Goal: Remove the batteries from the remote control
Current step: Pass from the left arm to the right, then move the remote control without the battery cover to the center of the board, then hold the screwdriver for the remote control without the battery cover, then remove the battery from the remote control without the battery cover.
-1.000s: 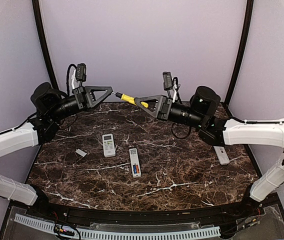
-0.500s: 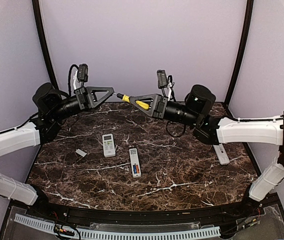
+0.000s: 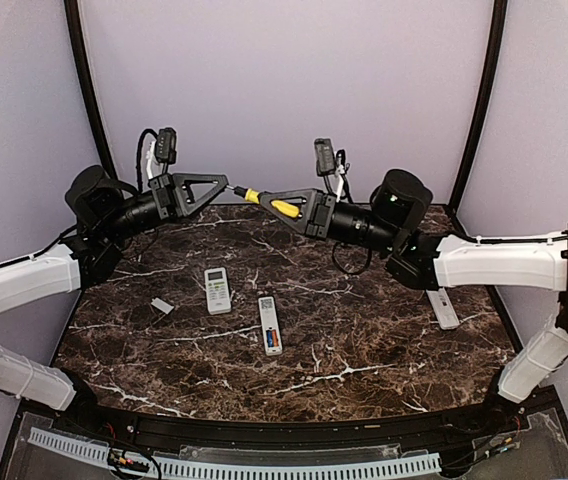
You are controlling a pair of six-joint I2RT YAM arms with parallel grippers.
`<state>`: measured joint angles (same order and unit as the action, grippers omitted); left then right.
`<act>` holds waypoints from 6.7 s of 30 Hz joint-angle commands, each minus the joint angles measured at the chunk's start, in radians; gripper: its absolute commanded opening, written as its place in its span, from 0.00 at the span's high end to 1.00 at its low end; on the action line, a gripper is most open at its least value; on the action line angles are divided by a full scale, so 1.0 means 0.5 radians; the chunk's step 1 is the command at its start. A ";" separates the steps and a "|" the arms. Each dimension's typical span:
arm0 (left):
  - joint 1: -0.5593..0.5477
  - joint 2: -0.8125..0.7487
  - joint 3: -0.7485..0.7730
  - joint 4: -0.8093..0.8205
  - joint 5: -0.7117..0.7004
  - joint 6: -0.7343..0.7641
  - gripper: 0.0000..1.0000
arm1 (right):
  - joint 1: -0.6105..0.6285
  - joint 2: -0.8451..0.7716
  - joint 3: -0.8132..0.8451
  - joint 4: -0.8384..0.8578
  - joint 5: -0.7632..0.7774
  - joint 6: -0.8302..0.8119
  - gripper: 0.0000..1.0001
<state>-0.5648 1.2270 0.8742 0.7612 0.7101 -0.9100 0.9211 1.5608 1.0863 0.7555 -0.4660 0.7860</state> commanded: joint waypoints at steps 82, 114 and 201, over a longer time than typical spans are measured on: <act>-0.464 1.529 0.567 -1.226 -0.341 0.729 0.40 | -0.256 -0.750 -0.419 -1.354 1.220 -0.273 1.00; -0.460 0.624 -0.385 -1.282 -0.978 1.190 0.25 | -0.025 -0.509 -0.382 -1.776 0.987 -0.160 1.00; -0.686 1.025 -0.349 -1.140 -1.202 1.596 0.74 | 0.087 0.195 -0.188 -1.689 0.536 -0.052 1.00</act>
<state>-0.9001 1.7100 0.7170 0.2626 0.1150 -0.1242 0.9516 1.6512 0.9863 -0.0868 -0.1963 0.7643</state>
